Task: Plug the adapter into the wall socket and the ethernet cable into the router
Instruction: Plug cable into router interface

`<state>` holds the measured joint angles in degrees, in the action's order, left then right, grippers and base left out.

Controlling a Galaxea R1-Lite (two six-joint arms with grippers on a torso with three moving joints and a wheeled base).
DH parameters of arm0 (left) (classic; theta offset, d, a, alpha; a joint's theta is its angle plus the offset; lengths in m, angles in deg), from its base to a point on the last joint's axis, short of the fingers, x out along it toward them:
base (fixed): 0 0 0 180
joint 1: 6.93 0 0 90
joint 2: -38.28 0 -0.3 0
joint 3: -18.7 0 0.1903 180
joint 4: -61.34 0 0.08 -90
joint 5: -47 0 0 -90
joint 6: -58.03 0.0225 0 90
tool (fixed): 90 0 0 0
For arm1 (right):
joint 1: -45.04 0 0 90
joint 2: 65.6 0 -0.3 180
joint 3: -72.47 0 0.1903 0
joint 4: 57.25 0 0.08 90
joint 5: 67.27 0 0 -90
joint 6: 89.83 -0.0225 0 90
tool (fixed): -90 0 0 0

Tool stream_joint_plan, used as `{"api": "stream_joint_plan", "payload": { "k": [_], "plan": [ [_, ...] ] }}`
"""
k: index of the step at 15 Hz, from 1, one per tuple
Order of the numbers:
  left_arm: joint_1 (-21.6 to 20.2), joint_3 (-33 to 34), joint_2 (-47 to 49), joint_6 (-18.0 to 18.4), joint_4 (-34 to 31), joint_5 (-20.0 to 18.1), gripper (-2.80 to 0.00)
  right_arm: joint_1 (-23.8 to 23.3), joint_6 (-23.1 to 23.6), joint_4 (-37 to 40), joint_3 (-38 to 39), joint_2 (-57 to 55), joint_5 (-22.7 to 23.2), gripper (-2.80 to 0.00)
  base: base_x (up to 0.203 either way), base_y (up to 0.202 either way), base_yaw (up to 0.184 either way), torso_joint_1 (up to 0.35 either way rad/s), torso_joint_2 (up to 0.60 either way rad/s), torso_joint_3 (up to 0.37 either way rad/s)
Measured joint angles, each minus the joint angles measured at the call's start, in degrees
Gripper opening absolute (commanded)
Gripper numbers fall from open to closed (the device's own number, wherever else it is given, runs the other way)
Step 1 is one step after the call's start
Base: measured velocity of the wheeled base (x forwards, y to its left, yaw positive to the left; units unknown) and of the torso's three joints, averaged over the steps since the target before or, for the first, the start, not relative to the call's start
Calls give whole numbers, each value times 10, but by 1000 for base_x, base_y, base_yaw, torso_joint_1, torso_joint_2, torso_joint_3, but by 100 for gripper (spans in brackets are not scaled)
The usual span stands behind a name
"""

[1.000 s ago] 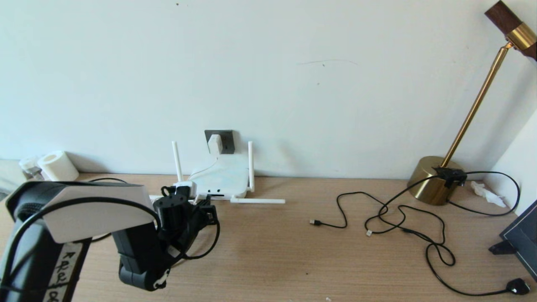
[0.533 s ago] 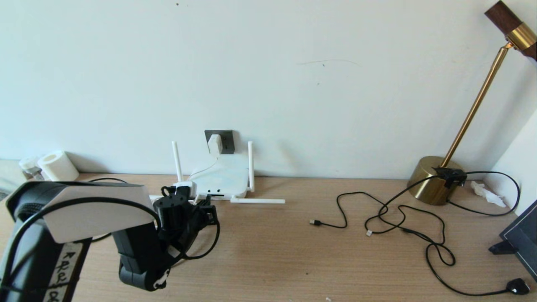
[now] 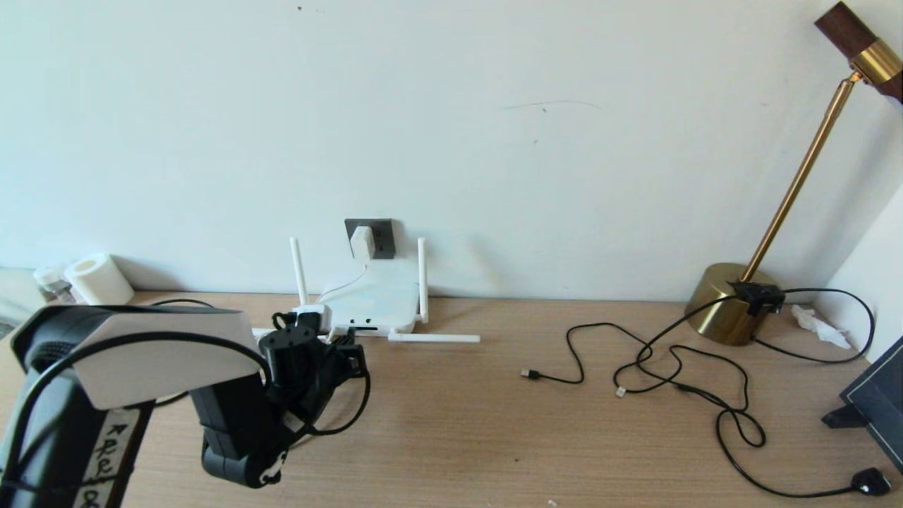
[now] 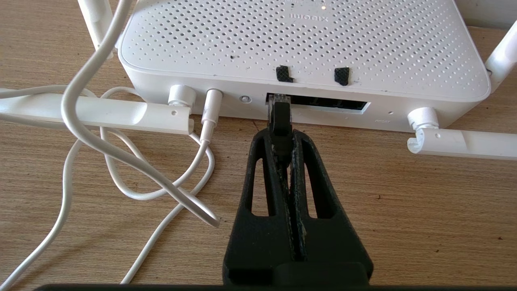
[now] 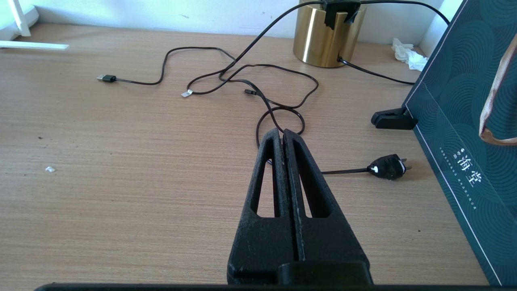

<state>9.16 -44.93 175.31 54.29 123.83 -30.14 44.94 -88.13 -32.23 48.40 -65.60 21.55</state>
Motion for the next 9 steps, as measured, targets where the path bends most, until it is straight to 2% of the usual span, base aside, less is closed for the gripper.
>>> {"api": "stream_joint_plan", "payload": {
  "k": [9],
  "plan": [
    [0, -9, 6, 2, -2, 0, -280, 0, 0, 0, 0, 0, 0, -280, 0, 0, 0, 0, 0, 0]
  ]
}}
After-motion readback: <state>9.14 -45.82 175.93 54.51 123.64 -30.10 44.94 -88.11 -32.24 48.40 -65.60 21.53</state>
